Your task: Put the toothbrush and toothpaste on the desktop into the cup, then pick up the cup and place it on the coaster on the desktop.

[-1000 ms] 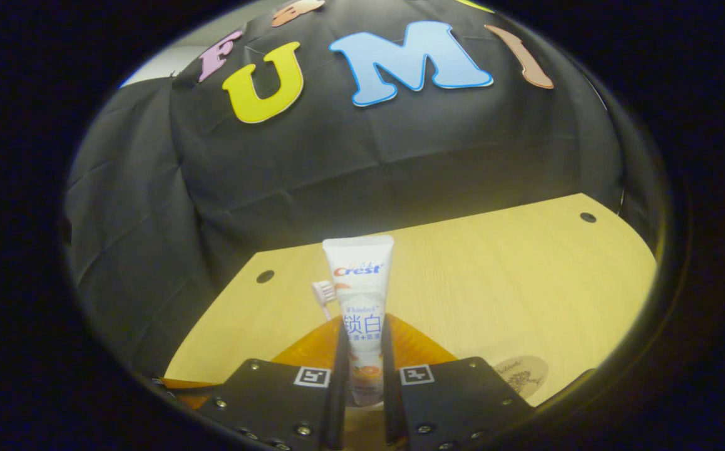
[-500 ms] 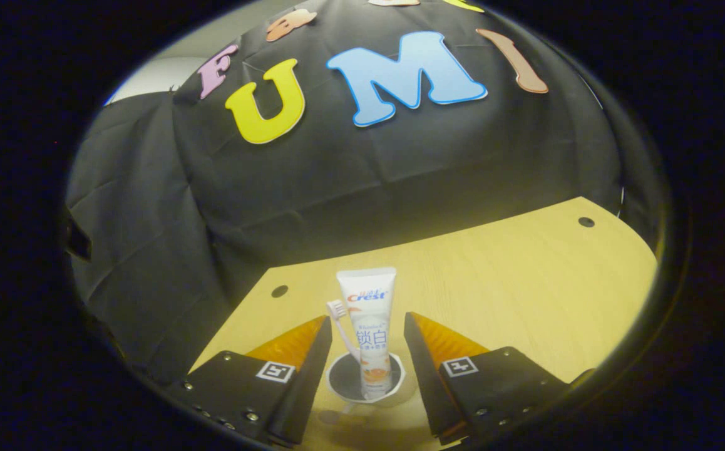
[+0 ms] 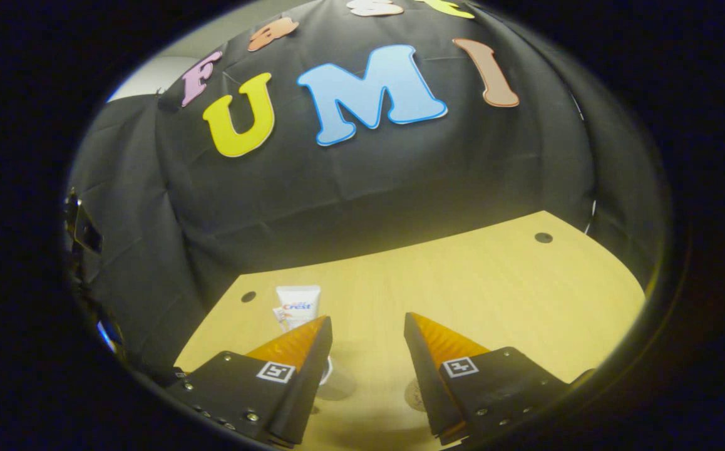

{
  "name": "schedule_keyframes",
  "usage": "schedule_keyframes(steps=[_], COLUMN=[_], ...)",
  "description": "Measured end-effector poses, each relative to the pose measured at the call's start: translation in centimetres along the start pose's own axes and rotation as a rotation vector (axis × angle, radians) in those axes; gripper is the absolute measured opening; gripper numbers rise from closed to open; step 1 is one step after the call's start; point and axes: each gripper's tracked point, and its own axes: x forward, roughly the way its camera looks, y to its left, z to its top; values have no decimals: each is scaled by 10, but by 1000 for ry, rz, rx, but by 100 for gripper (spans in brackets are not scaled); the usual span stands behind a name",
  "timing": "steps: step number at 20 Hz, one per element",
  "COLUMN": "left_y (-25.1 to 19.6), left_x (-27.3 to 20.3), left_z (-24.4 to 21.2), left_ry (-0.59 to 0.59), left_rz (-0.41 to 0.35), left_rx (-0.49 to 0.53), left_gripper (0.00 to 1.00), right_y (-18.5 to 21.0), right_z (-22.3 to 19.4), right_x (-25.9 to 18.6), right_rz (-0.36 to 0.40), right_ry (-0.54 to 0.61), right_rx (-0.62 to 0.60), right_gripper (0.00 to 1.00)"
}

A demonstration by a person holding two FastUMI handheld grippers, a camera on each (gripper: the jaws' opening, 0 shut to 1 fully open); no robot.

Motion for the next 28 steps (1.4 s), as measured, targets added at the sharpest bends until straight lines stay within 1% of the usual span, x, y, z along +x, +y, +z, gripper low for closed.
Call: schedule_keyframes(steps=[1,2,3,4,5,6,7,9,10,12,13,15,17,18,19,20,24,25,26,27,28], left_y=[-4,-6,-7,-6,-5,-5,-5,-6,-5,-4,-5,-3,1,4,9,12,30,24,25,26,27], left_x=[1,3,6,8,10,12,13,16,17,19,20,23,25,26,25,27,38,41,44,49,51], left_z=[-2,-4,-5,-8,-12,-16,-20,-29,-33,-38,-40,-44,-51,-54,-56,-58,-68,-69,-70,-72,-74], left_ry=[12,25,38,56,77,102,125,177,204,241,265,304,349,371,384,401,454,463,472,480,488], left_rz=[-11,-13,-15,-14,-5,1,2,5,10,12,10,7,6,5,1,-5,-3,1,1,3,6], left_rx=[5,11,17,22,27,26,22,13,12,14,18,34,52,58,59,58,59,63,66,68,65], left_gripper=[30,41,49,54,51,61,53,62,62,54,62,58,58,58,61,62,62,58,62,58,57], right_y=[-6,-10,-14,-18,-21,-24,-26,-29,-31,-34,-36,-40,-44,-49,-53,-58,-83,-89,-96,-102,-107], right_z=[-2,-3,-4,-5,-6,-6,-6,-7,-7,-7,-7,-5,-2,-1,1,2,7,6,5,5,2], right_x=[-3,-4,-5,-6,-7,-7,-6,-6,-6,-4,-3,-3,-1,-1,-2,-2,-5,-7,-8,-10,-11], right_rz=[-10,-19,-26,-33,-38,-42,-47,-52,-54,-59,-62,-69,-79,-85,-92,-101,-151,-165,-179,-192,-205], right_ry=[6,10,13,16,18,20,22,28,29,34,36,37,34,32,31,30,27,30,34,38,45], right_rx=[3,6,8,10,13,15,17,23,27,34,38,49,65,74,82,89,106,111,117,124,131], right_gripper=[71,71,71,71,71,71,71,71,71,71,71,71,71,71,71,71,71,71,71,71,71])
